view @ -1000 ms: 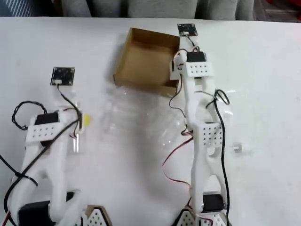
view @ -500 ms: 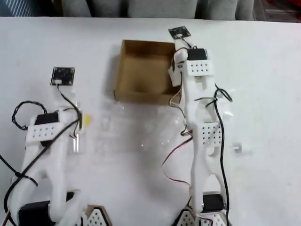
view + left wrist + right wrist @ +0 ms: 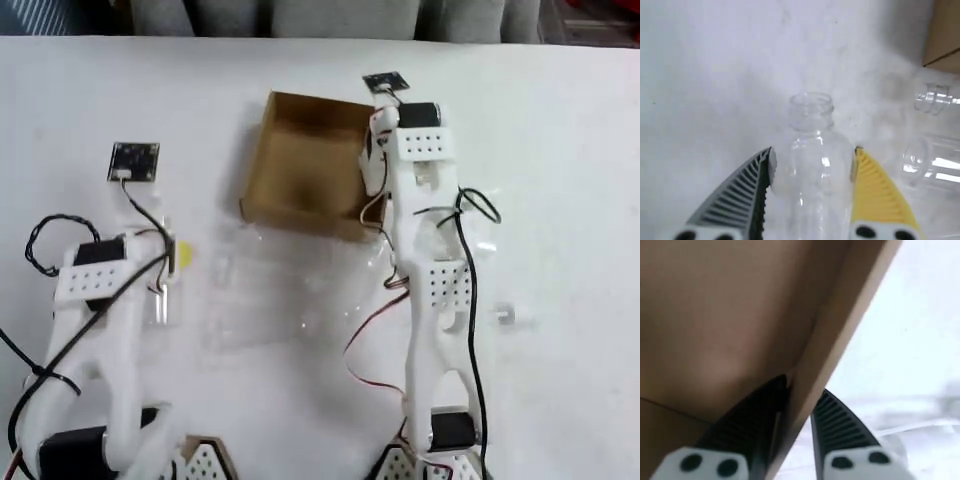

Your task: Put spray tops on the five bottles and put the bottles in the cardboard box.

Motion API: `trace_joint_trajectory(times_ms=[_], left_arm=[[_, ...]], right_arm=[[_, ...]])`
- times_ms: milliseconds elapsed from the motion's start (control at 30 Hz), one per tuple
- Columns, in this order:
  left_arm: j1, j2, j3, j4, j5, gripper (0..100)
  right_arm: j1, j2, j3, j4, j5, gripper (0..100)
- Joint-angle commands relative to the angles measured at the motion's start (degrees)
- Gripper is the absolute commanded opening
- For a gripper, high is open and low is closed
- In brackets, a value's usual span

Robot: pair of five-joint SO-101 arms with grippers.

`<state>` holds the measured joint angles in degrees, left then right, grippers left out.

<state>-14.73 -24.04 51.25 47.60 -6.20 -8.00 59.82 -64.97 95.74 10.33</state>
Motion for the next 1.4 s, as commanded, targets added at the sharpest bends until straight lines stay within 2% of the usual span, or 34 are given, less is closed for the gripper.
trace_joint_trajectory(times_ms=[0,200,333,733,967,1167,1367], left_arm=[[-0.6,-2.8,-0.2,-1.5,-0.5,2],[-0.7,-2.8,-0.2,-1.5,-0.5,2],[-1.5,-2.8,-0.4,-1.5,-0.6,2],[-1.5,-2.8,-0.3,-2.5,-0.6,2],[-1.5,-2.8,-0.2,-2.9,-0.6,2],[-1.5,-2.8,-0.2,-3.0,-0.6,2],[-1.4,-2.8,-0.2,-3.0,-0.6,2]], right_arm=[[-1.5,-3.4,-2.9,2.3,1.6,1.8],[-1.3,-3.1,-2.9,2.4,3.1,1.8],[-1.6,-3.4,-2.9,3.1,6.7,1.8],[-1.9,-4.9,-1.8,5.7,4.0,1.8],[-2.9,-16.0,12.5,4.7,5.3,1.8],[-3.0,-21.5,25.2,-1.7,6.6,1.8],[-0.6,-26.2,34.5,-10.6,0.9,1.8]])
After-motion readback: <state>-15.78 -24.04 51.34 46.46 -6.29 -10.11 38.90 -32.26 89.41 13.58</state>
